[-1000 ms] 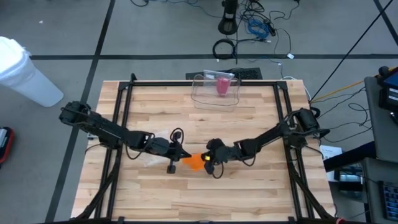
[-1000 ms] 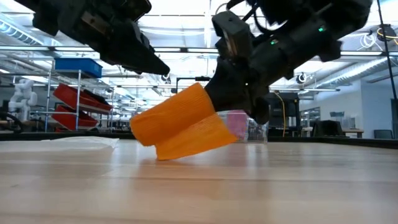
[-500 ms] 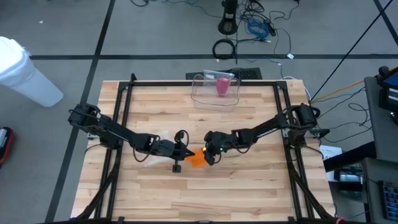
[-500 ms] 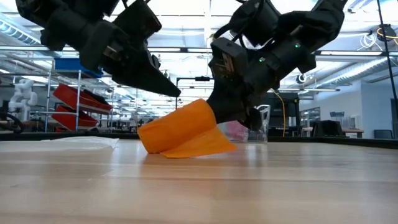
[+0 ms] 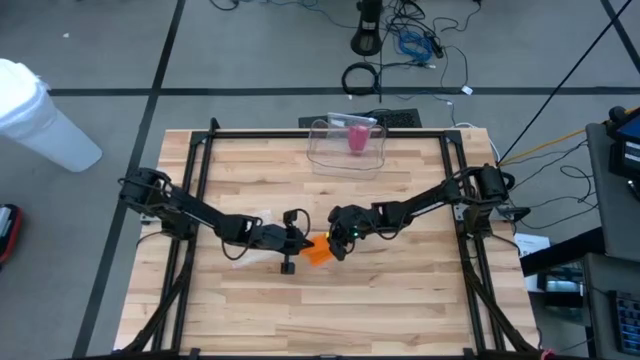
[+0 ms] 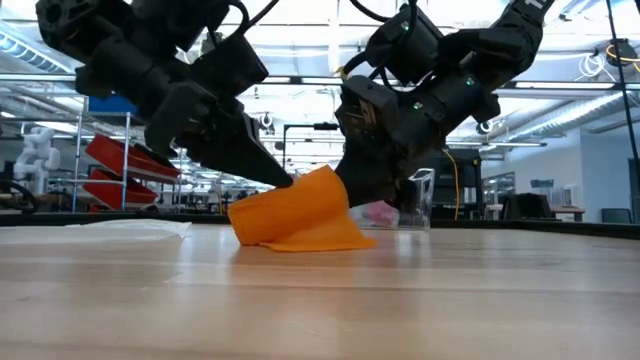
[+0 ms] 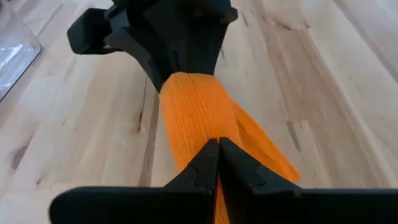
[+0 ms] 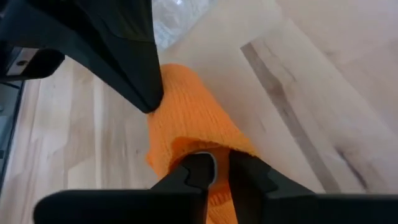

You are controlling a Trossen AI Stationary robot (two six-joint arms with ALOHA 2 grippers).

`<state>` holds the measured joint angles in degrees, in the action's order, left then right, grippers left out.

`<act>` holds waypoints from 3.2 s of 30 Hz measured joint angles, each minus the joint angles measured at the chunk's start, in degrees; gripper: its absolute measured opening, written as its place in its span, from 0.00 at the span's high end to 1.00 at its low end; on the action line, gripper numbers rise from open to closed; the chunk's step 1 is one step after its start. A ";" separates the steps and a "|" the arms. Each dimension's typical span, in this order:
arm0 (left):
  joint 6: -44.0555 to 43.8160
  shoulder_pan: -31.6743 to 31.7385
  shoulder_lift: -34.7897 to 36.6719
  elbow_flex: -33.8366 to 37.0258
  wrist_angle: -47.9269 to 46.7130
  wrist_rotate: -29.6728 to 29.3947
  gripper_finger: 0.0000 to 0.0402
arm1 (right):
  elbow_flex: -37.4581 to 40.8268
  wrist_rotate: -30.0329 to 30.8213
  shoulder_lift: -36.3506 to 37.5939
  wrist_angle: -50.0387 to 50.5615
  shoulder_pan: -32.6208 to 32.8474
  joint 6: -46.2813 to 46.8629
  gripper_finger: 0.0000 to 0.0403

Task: Roll bandage
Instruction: Roll the orange bandage

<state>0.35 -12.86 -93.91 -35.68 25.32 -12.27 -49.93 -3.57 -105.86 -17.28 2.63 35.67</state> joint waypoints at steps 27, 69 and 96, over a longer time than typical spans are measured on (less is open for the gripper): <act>-1.41 1.63 -1.44 -0.09 -0.12 -0.12 0.95 | 0.13 -14.69 0.34 2.43 -0.97 11.22 0.70; -4.61 -6.33 -3.21 0.09 2.06 2.83 0.95 | 0.02 10.81 2.61 -7.69 10.48 1.32 0.65; -2.25 -9.56 1.11 0.00 0.53 11.31 0.95 | 0.03 21.82 -6.83 -19.36 16.11 2.53 0.65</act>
<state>-1.90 -22.41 -92.80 -35.68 25.85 -0.96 -49.90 18.26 -112.70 -36.64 18.74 38.20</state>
